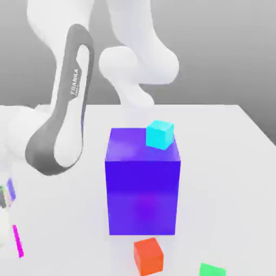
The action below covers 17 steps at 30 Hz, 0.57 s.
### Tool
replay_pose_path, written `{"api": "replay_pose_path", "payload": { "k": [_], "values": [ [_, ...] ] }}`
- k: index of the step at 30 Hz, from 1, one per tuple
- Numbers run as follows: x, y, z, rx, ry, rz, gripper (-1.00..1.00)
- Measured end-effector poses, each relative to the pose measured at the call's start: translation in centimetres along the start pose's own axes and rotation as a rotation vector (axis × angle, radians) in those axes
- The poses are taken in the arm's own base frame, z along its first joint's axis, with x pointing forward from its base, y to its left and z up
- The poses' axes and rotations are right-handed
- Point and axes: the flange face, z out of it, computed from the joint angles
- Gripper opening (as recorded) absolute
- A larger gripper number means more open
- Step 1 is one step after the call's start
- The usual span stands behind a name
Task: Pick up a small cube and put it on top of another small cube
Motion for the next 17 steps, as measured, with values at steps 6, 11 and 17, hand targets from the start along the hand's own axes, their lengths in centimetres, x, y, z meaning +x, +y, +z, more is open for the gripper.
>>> {"api": "replay_pose_path", "payload": {
  "k": [6, 11, 17],
  "values": [
    [-15.1, -2.0, -1.4, -0.005, -0.003, -0.407, -1.0],
    [-27.6, -0.7, -1.9, -0.004, 0.01, -0.749, -1.0],
    [-32.6, 0.2, 2.0, -0.004, 0.02, -0.892, 1.0]
  ]
}}
